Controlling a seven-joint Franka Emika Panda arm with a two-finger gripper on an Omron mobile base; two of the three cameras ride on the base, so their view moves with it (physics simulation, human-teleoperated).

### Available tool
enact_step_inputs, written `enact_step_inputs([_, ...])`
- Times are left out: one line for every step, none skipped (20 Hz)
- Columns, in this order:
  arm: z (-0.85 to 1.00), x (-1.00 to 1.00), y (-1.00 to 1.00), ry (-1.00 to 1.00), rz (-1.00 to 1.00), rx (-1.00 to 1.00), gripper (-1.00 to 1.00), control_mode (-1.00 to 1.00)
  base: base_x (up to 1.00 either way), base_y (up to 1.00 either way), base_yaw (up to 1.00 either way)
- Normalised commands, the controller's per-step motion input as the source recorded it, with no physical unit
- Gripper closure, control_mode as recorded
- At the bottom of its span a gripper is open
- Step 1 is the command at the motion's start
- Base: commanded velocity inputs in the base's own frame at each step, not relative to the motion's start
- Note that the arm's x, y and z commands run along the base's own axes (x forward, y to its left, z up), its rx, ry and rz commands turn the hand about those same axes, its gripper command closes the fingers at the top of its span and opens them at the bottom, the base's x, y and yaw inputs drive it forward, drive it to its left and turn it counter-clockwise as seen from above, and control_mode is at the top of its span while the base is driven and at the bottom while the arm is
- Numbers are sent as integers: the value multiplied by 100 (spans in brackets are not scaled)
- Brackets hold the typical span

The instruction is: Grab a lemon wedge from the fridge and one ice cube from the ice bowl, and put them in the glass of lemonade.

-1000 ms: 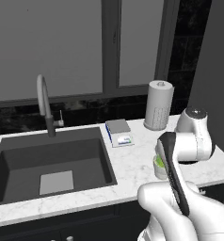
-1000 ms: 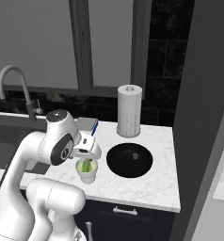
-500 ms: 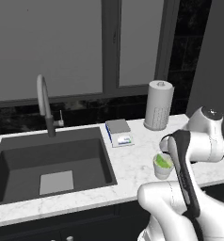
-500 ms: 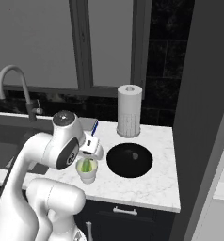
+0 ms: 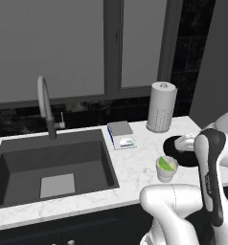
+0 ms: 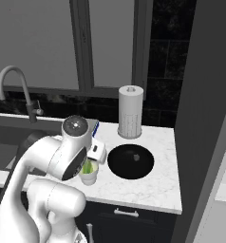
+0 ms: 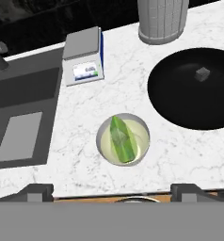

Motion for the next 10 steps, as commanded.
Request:
enact_step_inputs([10,-75,15,-22,6,6,-100,-100,0,0,0])
enact_step_inputs([11,-74,18,-24,7,6,-100,-100,0,0,0])
enact_step_inputs([29,-100,13,-49,1,3,-100,-100,0,0,0])
enact_step_inputs([22,-96,18,-37,4,4,-100,-100,0,0,0])
enact_step_inputs([32,-100,17,-44,4,3,-100,-100,0,0,0])
enact_step_inputs([47,-100,19,-55,1,0,-100,-100,0,0,0])
enact_step_inputs([59,-100,45,-43,0,-7,-100,-100,0,0,0])
enact_step_inputs([66,-100,69,-38,0,-18,-100,-100,0,0,0])
enact_step_inputs([76,-100,73,-29,0,-27,-100,-100,0,0,0])
enact_step_inputs([22,-100,29,-46,2,-1,-100,-100,0,0,0])
